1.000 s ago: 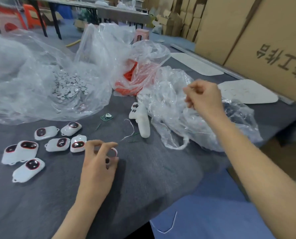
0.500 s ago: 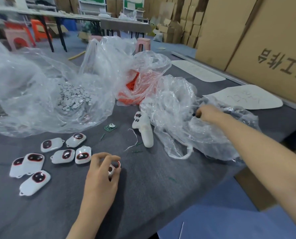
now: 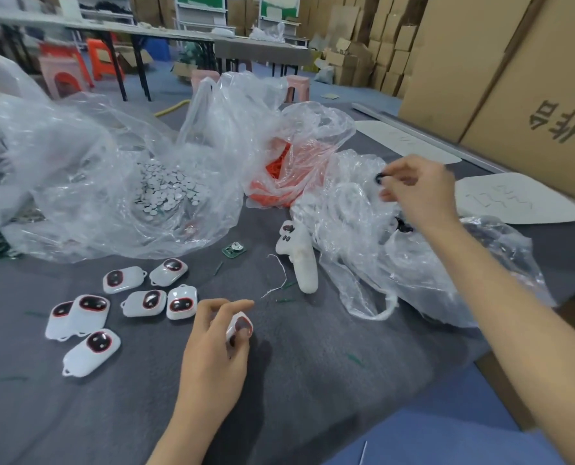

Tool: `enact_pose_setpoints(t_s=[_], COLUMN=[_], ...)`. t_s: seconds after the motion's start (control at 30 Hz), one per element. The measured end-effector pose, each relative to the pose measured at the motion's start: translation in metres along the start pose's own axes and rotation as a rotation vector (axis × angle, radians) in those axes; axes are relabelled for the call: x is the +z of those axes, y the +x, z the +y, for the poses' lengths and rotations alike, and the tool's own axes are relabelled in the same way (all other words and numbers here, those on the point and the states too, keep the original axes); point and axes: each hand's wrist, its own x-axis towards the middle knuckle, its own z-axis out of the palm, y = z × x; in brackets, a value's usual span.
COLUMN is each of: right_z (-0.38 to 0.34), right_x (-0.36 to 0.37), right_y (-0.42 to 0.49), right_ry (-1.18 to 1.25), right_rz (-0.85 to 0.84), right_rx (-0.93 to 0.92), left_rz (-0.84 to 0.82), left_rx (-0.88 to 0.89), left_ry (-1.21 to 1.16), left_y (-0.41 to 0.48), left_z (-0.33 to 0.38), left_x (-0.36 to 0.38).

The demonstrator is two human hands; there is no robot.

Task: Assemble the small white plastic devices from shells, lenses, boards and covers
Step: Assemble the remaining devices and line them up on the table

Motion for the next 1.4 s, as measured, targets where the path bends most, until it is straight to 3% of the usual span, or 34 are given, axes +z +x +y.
enact_pose_setpoints(t_s=[0.07, 0.17, 0.33, 0.47, 0.7, 1.13, 1.4], right_z=[-0.021, -0.029, -0.028, -0.024, -0.02, -0.017, -0.017], right_x=[0.029, 0.082, 0.148, 0.158, 0.147, 0.148, 0.148], right_y=[-0.035, -0.086, -0.152, -0.166, -0.169, -0.168, -0.165], right_ry=[0.341, 0.599, 0.868, 1.027, 0.998, 0.851, 1.148], right_rz=[-0.212, -0.388, -0.444, -0.429, -0.487, -0.464, -0.467], right_rx=[0.076, 0.241, 0.43, 0.481, 0.371, 0.293, 0.514], left_rz=[-0.003, 0.034, 0.16, 0.114, 0.118, 0.131, 0.132], left_rx=[-0.013, -0.115, -0.334, -0.401, -0.448, -0.403, -0.38], left_ry=[-0.059, -0.191, -0.458, -0.559, -0.713, -0.744, -0.818], left_y=[0.001, 0.002, 0.005, 0.006, 0.006, 0.004, 0.006], left_z=[0.002, 0.001, -0.007, -0.009, -0.007, -0.011, -0.01], left_x=[-0.003, -0.011, -0.022, -0.023, -0.022, -0.02, -0.022])
